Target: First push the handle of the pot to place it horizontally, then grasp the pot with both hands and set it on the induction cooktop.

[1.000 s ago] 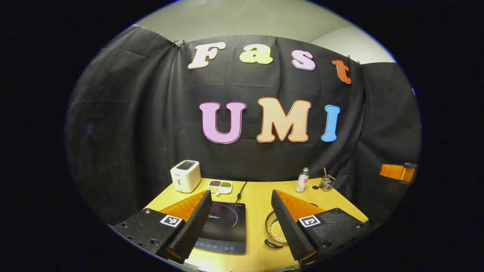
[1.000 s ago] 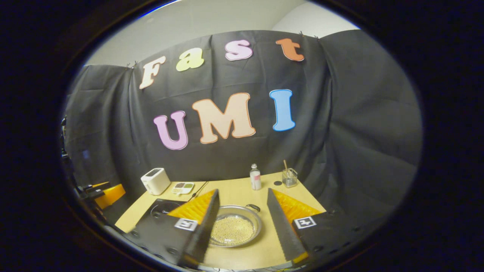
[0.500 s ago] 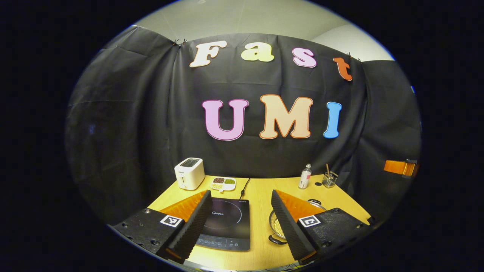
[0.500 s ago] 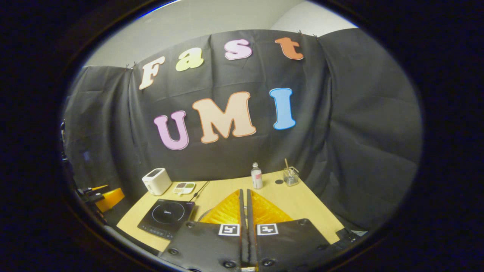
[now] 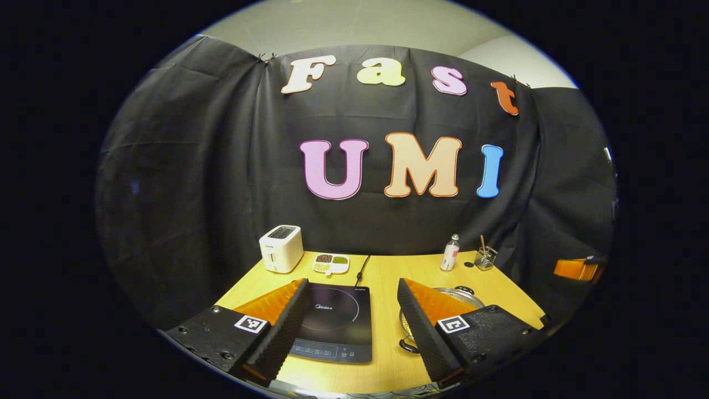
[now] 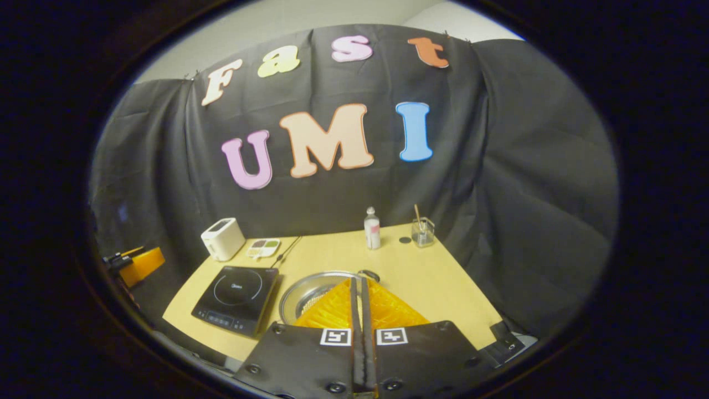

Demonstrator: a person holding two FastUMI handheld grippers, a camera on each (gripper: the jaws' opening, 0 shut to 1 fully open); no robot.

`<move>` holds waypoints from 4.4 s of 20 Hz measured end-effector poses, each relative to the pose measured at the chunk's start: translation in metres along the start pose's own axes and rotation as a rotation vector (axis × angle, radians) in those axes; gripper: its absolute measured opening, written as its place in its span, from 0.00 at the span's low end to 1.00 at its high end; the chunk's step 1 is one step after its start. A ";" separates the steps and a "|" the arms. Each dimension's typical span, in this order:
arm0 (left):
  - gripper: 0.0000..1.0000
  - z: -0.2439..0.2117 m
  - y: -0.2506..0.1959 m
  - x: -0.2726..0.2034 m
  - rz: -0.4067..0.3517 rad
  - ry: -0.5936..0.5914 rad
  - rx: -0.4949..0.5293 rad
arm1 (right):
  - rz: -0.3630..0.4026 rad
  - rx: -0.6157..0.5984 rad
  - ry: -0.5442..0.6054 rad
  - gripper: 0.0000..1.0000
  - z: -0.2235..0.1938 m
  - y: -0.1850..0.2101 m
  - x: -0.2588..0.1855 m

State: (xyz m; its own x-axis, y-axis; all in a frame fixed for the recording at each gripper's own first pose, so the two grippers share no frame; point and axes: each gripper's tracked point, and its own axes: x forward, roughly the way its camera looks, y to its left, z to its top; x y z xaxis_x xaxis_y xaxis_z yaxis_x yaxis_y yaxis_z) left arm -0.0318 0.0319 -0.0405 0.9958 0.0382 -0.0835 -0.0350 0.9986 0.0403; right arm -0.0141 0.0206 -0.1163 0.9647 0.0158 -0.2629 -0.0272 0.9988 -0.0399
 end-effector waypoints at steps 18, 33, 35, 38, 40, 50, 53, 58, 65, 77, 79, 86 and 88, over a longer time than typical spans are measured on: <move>0.96 -0.051 0.076 -0.021 0.090 0.075 -0.048 | 0.130 -0.112 0.570 0.02 -0.180 0.093 0.035; 0.96 -0.063 0.129 -0.029 0.172 0.066 -0.056 | 0.034 -0.131 0.850 0.00 -0.268 0.124 0.102; 0.97 -0.063 0.132 -0.026 0.180 0.067 -0.063 | 0.030 -0.124 0.851 0.03 -0.270 0.130 0.108; 0.96 -0.063 0.138 -0.022 0.183 0.069 -0.041 | 0.017 -0.102 0.853 0.00 -0.271 0.138 0.115; 0.93 -0.062 0.140 -0.020 0.177 0.072 -0.029 | 0.016 -0.098 0.854 0.03 -0.271 0.144 0.119; 0.96 -0.058 0.138 -0.011 0.165 0.074 -0.016 | 0.003 -0.042 0.829 0.03 -0.264 0.173 0.144; 0.96 -0.060 0.136 -0.011 0.157 0.080 -0.023 | 0.004 0.003 0.825 0.02 -0.262 0.187 0.151; 0.96 -0.065 0.137 -0.009 0.163 0.096 -0.037 | -0.013 0.096 0.787 0.02 -0.254 0.207 0.172; 0.96 -0.067 0.137 -0.004 0.153 0.100 -0.049 | -0.030 0.132 0.761 0.02 -0.243 0.224 0.197; 0.96 -0.058 0.136 -0.001 0.137 0.093 -0.041 | -0.020 0.087 0.721 0.02 -0.235 0.229 0.207; 0.96 -0.056 0.132 0.003 0.122 0.089 -0.035 | 0.006 0.090 0.715 0.02 -0.230 0.232 0.199; 0.96 -0.063 0.100 0.023 0.021 0.115 -0.039 | 0.095 0.108 0.672 0.02 -0.199 0.215 0.160; 0.96 -0.067 0.086 0.029 -0.016 0.135 -0.056 | 0.121 0.130 0.659 0.00 -0.188 0.202 0.146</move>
State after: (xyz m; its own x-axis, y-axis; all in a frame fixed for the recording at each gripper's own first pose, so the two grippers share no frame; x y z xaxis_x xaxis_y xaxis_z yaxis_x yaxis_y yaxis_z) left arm -0.0115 0.1213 -0.1066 0.9758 0.0234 -0.2172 -0.0278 0.9995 -0.0173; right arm 0.0717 0.2165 -0.3437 0.5949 0.1378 -0.7919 -0.0531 0.9898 0.1323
